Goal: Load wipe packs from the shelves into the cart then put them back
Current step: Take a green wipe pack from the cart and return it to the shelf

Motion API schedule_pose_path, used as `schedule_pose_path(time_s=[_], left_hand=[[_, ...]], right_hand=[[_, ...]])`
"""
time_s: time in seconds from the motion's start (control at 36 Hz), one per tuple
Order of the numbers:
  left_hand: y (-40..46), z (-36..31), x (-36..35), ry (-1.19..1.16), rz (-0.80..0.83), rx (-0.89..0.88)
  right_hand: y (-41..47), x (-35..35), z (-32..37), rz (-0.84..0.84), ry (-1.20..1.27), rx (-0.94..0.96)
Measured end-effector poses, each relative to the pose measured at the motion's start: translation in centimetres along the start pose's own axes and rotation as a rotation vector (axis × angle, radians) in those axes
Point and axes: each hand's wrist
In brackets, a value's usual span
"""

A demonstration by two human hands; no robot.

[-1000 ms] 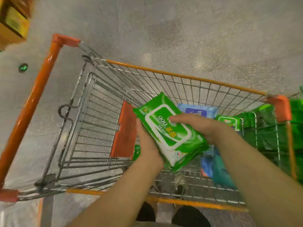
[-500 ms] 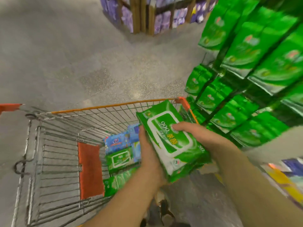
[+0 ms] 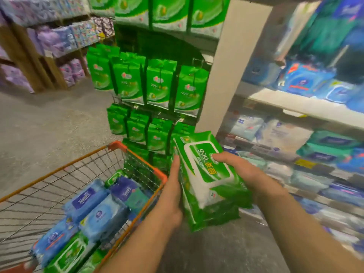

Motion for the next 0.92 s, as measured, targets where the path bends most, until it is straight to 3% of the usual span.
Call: schedule_pose_path(time_s=[0.28, 0.58, 0.92], left_hand=[[5.0, 11.5, -13.5, 0.100, 0.212, 0.187], [8.4, 24.8, -27.1, 0.104, 0.358, 0.170], [14.5, 31.6, -35.9, 0.091, 0.370, 0.233]], right_hand=[[-9.8, 16.4, -3.3, -0.179, 0.245, 0.110], [-18.6, 33.2, -7.4, -0.254, 0.281, 0.267], [-23.8, 45.0, -7.9, -0.545, 0.189, 0.383]])
Point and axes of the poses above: each hand's wrist, its own y-axis towards the middle knuckle, its own x-axis out of the back of the hand, z = x × y, and after that the axes turned 1 degree about x, right-handed
